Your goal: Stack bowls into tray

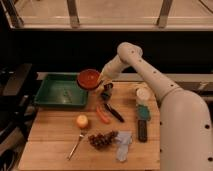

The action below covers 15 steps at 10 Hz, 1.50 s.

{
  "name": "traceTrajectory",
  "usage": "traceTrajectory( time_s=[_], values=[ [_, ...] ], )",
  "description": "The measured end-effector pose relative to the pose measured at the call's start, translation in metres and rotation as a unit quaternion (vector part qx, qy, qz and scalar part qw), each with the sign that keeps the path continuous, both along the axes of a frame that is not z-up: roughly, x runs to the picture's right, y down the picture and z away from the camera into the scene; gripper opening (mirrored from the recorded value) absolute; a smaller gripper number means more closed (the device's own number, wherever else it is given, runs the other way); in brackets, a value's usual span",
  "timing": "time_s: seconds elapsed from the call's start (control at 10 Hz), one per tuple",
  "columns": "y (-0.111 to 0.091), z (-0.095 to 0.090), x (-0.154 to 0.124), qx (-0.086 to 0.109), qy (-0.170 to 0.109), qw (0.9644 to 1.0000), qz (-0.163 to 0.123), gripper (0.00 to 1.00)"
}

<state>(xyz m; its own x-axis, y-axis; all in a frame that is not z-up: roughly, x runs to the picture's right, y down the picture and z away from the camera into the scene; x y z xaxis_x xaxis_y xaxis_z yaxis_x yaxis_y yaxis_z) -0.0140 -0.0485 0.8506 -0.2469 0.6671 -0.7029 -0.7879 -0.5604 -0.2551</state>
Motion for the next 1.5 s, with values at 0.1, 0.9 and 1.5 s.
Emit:
traceTrajectory(
  time_s=[0.1,0.9,1.5],
  values=[
    [0.0,0.006,-0.012,-0.003,-0.001,0.9999,-0.011,0.18],
    [-0.01,0.045,-0.104,-0.013,-0.046,0.9965,-0.069,0.8],
    [-0.009,0.002,-0.131,0.02,-0.113,0.9906,-0.075,0.8]
  ],
)
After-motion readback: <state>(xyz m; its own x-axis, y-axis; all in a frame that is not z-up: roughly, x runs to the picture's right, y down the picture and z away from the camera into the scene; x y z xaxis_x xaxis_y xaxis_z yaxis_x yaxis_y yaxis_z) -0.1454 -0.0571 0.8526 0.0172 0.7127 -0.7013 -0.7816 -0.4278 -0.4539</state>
